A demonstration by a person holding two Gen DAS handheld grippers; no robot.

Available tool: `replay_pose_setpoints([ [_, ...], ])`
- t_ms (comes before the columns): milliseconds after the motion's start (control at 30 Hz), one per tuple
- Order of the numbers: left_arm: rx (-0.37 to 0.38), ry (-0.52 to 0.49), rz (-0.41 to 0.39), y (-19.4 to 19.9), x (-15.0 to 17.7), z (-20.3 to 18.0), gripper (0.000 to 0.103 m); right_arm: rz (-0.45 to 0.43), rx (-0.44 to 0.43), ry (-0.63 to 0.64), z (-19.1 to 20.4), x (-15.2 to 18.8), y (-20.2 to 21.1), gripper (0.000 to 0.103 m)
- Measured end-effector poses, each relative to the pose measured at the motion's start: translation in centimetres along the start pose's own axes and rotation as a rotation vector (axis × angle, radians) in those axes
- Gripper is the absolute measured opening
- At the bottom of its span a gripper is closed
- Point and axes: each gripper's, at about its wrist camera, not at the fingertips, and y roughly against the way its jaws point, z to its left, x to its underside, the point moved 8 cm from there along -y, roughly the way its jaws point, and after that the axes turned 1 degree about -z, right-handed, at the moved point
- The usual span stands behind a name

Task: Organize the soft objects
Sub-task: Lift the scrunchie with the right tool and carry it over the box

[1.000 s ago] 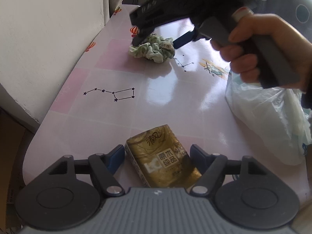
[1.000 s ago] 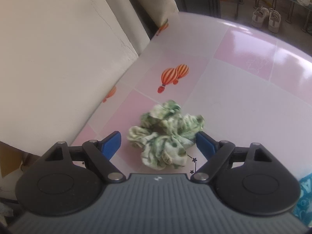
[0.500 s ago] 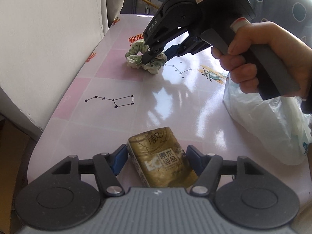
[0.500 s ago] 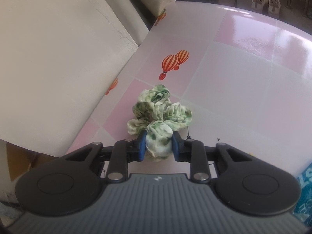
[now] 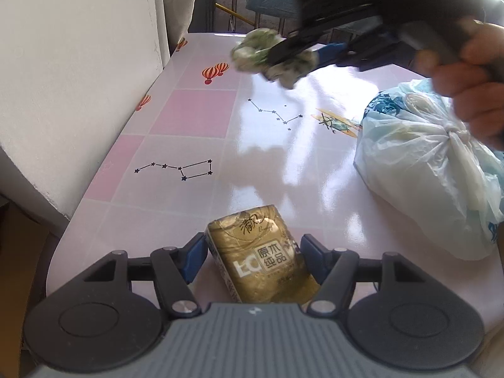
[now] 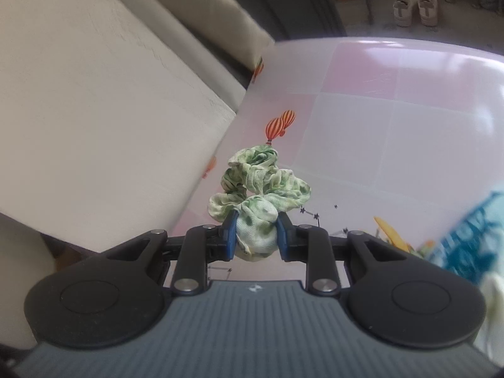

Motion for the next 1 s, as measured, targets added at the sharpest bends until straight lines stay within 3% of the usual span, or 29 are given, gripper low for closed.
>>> replay_pose_setpoints([
  [667,0.009,0.023,-0.061,3.9,-0.3,-0.7,0.065,-0.124,-0.125,-0.143,0.3,7.7,14.0,0.024],
  [867,0.058,-0.003,-0.117,7.3,-1.3,-2.9,0.065,-0.244,-0.108,-0.162,-0.8,9.2,21.6,0.024],
  [1000,0.115,-0.041,-0.167,9.6,-2.8,-5.5,0.065,-0.36,-0.06,-0.187,-3.0,10.9,29.1,0.024],
])
